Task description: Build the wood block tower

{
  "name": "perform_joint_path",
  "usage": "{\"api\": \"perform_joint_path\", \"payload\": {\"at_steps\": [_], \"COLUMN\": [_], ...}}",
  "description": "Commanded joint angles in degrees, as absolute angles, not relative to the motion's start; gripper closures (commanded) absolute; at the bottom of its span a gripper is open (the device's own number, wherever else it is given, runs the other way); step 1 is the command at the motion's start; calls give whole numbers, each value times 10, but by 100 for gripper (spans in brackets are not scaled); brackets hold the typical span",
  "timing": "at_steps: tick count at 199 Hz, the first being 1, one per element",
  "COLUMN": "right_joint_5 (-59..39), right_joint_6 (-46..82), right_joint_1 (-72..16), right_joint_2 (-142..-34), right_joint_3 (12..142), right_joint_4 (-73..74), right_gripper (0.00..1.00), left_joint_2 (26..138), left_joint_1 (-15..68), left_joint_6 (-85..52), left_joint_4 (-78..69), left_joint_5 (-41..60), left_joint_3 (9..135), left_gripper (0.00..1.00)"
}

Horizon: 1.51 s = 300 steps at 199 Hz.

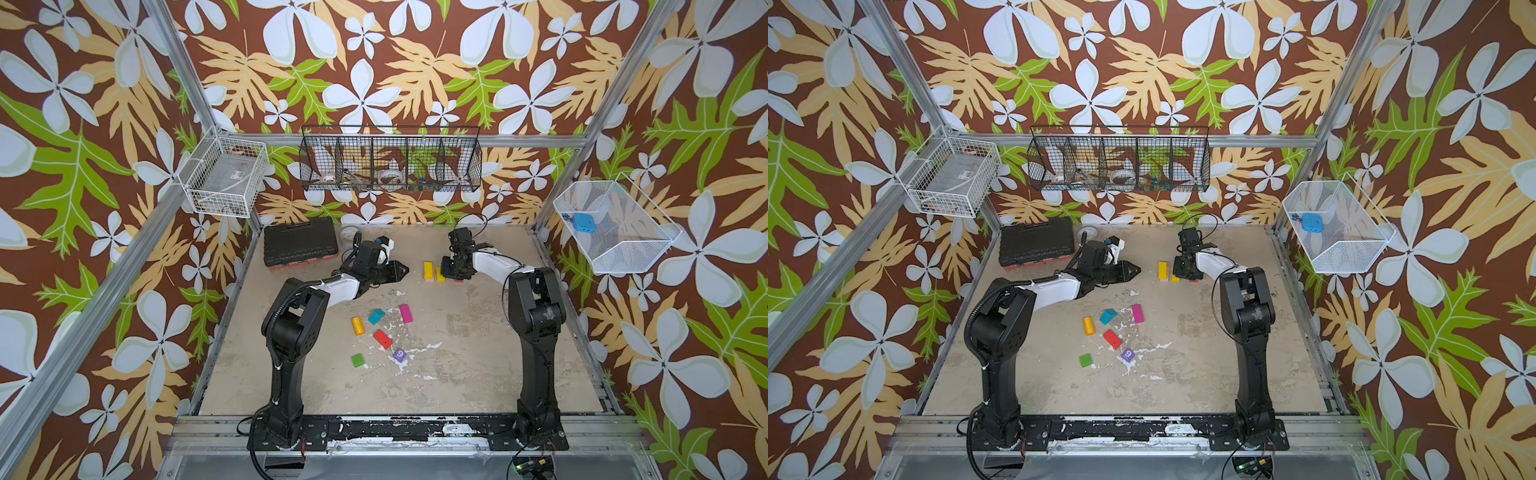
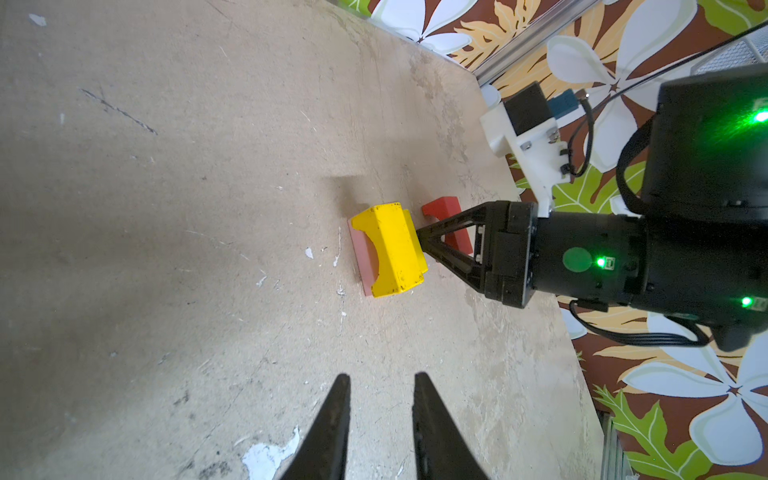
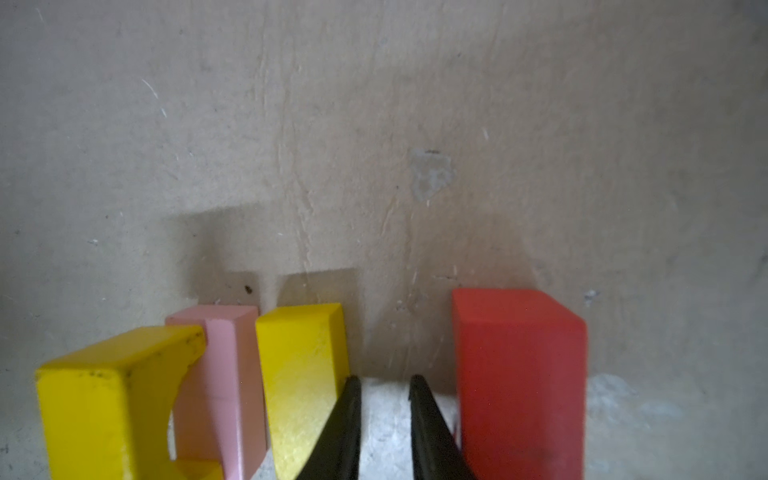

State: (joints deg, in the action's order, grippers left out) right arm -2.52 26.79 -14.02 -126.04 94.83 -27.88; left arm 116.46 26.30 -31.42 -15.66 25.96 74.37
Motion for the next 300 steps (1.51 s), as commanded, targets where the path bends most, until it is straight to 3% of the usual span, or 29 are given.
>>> {"api": "perform_joint_path", "payload": {"at_steps": [1,166,212,257,300], "right_joint_5": [-33,-34,0,11,-5], "right_joint_6": [273,264,255,257,253], "right_joint_1": [-142,-145,-146,-105,-69], "right_joint_2": [-1260,-1270,-1206,-1111,-1118], "right_joint_3": [948,975,966,855,797], "right_joint_4": [-272,-288,-300,-253,-221], "right_gripper": [77,77,65,47,38], "left_joint_2": [1165,1178,1170,1088,1048], "left_joint_1": [264,266,266,258,235], "left_joint_6": [-316,-316,-311,-298,-304], "left_joint_4": [-169,-164,-161,-180,-188], "left_joint_5": [262,265,259,209,209], "left_joint_3": [746,760,752,684,654], "left_gripper": [71,71,74,73,72]}}
